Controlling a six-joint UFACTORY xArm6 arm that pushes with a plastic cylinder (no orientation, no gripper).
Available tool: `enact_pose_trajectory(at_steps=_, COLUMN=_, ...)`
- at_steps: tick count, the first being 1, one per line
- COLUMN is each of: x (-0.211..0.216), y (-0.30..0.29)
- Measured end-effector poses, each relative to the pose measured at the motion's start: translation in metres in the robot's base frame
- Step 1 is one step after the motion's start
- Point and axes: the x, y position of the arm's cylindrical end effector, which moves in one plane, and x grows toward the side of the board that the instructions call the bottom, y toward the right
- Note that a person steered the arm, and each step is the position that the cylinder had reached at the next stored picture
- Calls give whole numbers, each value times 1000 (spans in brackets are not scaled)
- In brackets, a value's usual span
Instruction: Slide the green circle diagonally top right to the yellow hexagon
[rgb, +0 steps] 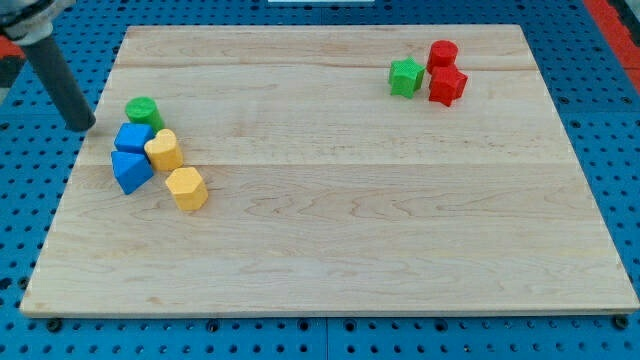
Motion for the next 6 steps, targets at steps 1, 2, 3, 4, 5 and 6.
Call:
enact_pose_trajectory(at_steps=1, x=-16, y=39)
enact_pose_trajectory(at_steps=2, x=-42, y=43)
enact_pose_trajectory(at_steps=3, x=-47, y=98)
enact_pose_trajectory(at_steps=4, x=-53, y=189)
enact_pose_trajectory(at_steps=5, x=-63, y=286)
enact_pose_trajectory(at_steps=6, x=-72, y=358)
